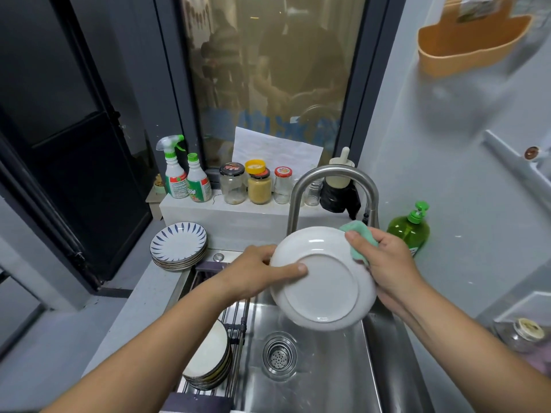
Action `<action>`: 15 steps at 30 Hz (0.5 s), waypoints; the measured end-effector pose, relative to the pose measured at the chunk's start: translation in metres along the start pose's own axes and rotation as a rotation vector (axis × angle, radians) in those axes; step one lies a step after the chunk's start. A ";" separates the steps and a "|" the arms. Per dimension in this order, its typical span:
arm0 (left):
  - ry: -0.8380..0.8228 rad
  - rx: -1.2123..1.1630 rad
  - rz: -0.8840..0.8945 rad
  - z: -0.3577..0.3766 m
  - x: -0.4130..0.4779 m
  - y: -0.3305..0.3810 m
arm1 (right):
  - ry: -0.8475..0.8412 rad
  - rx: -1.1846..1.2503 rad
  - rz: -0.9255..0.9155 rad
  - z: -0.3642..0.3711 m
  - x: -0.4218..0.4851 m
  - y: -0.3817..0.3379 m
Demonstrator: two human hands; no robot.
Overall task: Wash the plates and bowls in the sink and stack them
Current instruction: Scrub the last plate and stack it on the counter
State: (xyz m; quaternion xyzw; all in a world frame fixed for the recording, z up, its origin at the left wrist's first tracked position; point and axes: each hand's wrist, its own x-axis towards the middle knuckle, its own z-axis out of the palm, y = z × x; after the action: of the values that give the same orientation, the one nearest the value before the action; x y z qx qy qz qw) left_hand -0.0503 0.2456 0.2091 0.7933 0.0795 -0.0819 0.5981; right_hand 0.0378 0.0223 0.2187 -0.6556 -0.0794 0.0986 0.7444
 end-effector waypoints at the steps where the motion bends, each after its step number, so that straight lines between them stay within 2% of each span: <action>1: 0.010 -0.121 0.048 0.004 0.001 -0.005 | 0.003 0.072 0.054 0.000 0.000 0.001; 3: 0.054 -0.374 0.104 0.015 0.001 -0.014 | 0.005 0.150 0.107 0.002 -0.001 0.001; 5: 0.113 -0.541 0.120 0.025 0.000 -0.016 | 0.011 0.086 0.061 0.004 -0.001 0.003; 7: 0.167 -0.579 0.132 0.032 0.002 -0.015 | 0.015 -0.131 -0.080 0.007 -0.001 0.004; 11: 0.209 -0.507 0.182 0.040 0.006 -0.002 | -0.121 -0.807 -0.571 0.011 0.000 0.007; 13: 0.240 -0.477 0.206 0.043 0.007 0.001 | -0.175 -1.039 -0.631 0.011 0.002 0.005; 15: 0.251 -0.426 0.233 0.045 0.007 0.001 | -0.232 -1.140 -0.681 0.013 -0.001 0.005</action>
State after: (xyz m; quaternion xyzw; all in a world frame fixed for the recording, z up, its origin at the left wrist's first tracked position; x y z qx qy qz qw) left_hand -0.0445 0.2026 0.1961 0.6574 0.0767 0.1048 0.7423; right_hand 0.0336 0.0350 0.2153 -0.8696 -0.4005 -0.1292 0.2584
